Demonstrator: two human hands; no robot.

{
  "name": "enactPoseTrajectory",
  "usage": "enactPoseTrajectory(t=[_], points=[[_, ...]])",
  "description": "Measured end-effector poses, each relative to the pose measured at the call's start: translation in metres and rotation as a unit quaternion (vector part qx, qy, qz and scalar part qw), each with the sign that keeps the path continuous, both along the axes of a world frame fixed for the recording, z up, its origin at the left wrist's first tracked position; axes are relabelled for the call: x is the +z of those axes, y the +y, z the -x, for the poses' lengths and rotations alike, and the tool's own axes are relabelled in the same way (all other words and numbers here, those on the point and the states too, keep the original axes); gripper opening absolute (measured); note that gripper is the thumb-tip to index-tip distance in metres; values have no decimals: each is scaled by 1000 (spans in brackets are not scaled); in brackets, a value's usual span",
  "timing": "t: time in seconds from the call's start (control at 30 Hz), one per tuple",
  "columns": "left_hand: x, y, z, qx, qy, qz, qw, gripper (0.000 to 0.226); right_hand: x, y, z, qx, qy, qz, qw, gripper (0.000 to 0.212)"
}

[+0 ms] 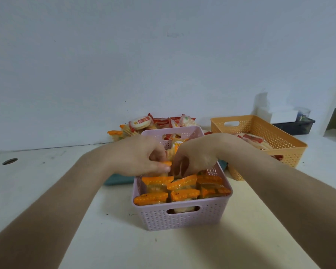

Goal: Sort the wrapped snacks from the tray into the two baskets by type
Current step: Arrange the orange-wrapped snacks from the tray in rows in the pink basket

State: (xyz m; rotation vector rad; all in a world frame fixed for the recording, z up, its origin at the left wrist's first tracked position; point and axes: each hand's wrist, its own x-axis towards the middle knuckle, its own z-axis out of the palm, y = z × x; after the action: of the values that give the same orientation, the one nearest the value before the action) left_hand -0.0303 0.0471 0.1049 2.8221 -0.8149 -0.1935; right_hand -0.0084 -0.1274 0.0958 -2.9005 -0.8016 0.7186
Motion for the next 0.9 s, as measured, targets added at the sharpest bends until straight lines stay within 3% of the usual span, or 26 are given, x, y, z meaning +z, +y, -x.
enactPoseTrajectory(t=[0.1, 0.17, 0.23, 0.47, 0.63, 0.77, 0.9], points=[[-4, -3, 11, 14, -15, 10, 1000, 59, 1, 9, -2, 18, -29, 50, 998, 26], [-13, -8, 13, 5, -51, -9, 999, 50, 2, 14, 0, 32, -47, 56, 997, 30], [-20, -10, 14, 5, -41, 18, 999, 34, 2, 19, 4, 46, -48, 58, 996, 29], [-30, -2, 16, -18, -32, 75, 997, 10, -7, 23, 16, 80, -61, 111, 989, 35], [-45, 4, 20, 9, -81, 85, 993, 24, -12, 21, 21, 65, -89, 71, 991, 35], [-50, 7, 23, 10, -88, 99, 991, 31, -7, 14, 19, 68, -124, -27, 990, 29], [-51, 5, 25, 17, -93, 109, 990, 31, -10, -2, 15, -34, -184, -146, 971, 21]])
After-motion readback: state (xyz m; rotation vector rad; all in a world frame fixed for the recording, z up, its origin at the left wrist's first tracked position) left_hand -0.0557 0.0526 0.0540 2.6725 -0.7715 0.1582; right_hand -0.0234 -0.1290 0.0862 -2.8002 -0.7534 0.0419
